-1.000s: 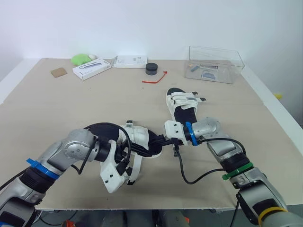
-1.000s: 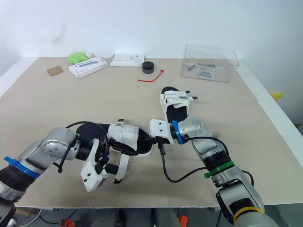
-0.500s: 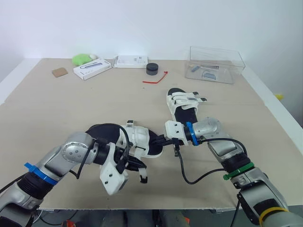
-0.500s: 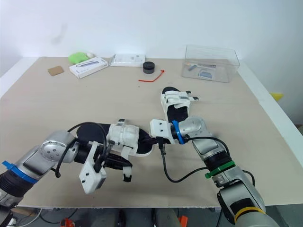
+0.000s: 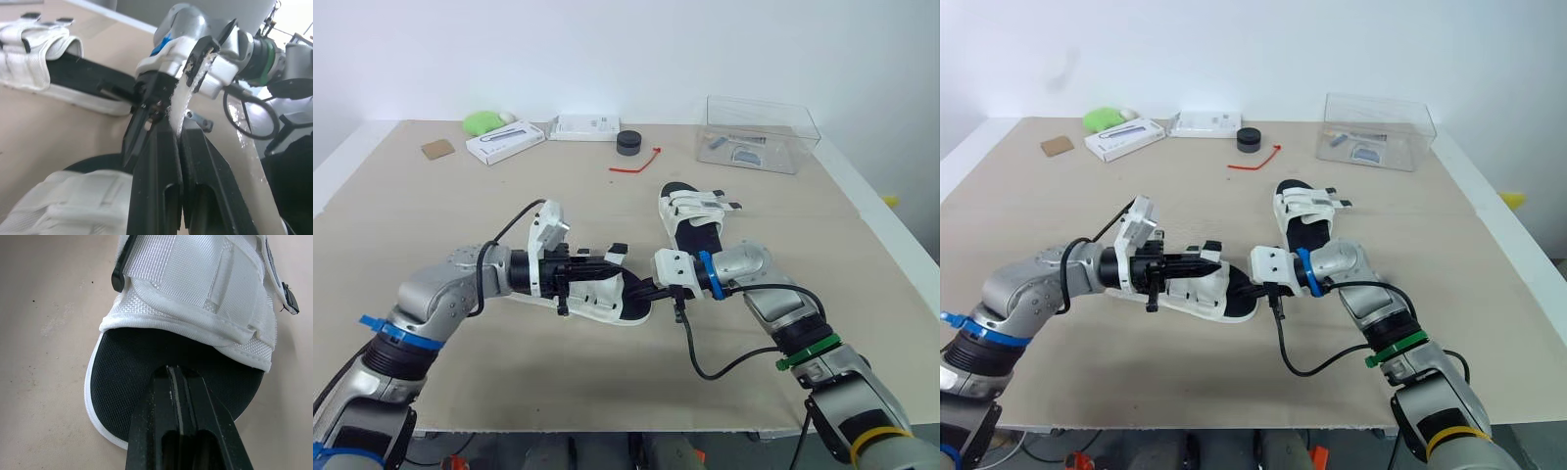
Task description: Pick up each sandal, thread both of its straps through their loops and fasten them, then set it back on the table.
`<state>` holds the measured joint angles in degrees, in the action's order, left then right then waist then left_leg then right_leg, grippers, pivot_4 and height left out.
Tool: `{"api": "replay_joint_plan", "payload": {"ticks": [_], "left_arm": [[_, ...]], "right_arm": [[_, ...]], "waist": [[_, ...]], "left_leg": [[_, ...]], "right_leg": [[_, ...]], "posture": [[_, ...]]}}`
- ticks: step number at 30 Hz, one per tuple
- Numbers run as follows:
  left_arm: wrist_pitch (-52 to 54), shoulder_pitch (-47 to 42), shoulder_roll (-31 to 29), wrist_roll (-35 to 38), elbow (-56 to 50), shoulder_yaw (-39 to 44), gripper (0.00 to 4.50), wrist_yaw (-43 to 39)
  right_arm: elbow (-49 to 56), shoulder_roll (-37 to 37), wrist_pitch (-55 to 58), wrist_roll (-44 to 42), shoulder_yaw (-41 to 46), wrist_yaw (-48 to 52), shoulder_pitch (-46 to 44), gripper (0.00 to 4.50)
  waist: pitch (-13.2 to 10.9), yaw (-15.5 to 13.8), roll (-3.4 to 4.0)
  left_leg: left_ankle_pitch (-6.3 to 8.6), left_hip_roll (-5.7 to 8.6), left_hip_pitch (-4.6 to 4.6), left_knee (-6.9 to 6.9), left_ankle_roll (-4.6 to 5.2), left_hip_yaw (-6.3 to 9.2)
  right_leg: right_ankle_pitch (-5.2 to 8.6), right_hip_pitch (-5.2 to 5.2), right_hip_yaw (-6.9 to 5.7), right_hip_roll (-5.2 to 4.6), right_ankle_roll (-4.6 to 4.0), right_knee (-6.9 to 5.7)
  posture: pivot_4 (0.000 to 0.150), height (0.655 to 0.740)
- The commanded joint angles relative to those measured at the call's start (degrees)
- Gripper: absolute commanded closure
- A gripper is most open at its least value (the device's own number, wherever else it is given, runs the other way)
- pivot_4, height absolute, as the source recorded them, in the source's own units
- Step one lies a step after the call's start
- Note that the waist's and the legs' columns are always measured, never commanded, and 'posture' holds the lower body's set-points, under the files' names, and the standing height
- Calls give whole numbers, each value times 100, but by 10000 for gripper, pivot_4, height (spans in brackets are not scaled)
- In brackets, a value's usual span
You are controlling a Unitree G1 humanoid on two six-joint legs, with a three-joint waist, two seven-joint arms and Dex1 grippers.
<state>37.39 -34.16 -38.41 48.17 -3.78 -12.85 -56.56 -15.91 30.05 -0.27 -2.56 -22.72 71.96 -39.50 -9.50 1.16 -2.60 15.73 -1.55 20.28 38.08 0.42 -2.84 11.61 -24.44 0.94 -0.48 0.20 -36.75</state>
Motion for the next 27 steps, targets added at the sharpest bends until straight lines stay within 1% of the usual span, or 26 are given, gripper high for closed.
{"api": "replay_joint_plan", "payload": {"ticks": [1,6,10,16,21,27], "left_arm": [[71,-133,92,-359,328,68,44614,-233],[-70,-166,309,-864,821,89,44614,-430],[-225,-384,564,-1205,1341,168,44614,-430],[-124,-691,758,-1214,1607,446,44614,-568],[-196,-775,884,-1419,1778,405,44614,-703],[-276,-798,1063,-1643,1738,373,44614,-774]], "right_arm": [[-368,184,171,446,-163,-57,143,45000],[-250,241,238,424,-119,-70,221,45000],[-218,262,240,424,-117,-62,265,45000],[-200,270,289,409,-109,-71,273,45000],[-227,220,286,419,-129,-84,232,45000],[-275,187,254,438,-141,-89,207,45000]], "waist": [[0,0,0],[1,-4,-1],[2,-17,-1],[1,-16,-1],[1,-13,-1],[2,-13,-1]], "left_leg": [[0,0,0,1,0,0],[0,0,1,4,0,1],[0,3,4,18,0,7],[-1,9,11,39,1,1],[-1,15,13,39,1,-1],[-2,20,14,39,3,1]], "right_leg": [[0,0,0,0,-1,0],[1,1,2,-2,-7,0],[1,8,2,-8,-7,0],[-8,9,3,-14,-7,0],[-11,8,6,-21,-1,0],[-12,9,5,-27,1,0]], "posture": [[1500,7400],[1500,7400],[1500,7400],[1500,7400],[1500,7400],[1500,7400]]}}
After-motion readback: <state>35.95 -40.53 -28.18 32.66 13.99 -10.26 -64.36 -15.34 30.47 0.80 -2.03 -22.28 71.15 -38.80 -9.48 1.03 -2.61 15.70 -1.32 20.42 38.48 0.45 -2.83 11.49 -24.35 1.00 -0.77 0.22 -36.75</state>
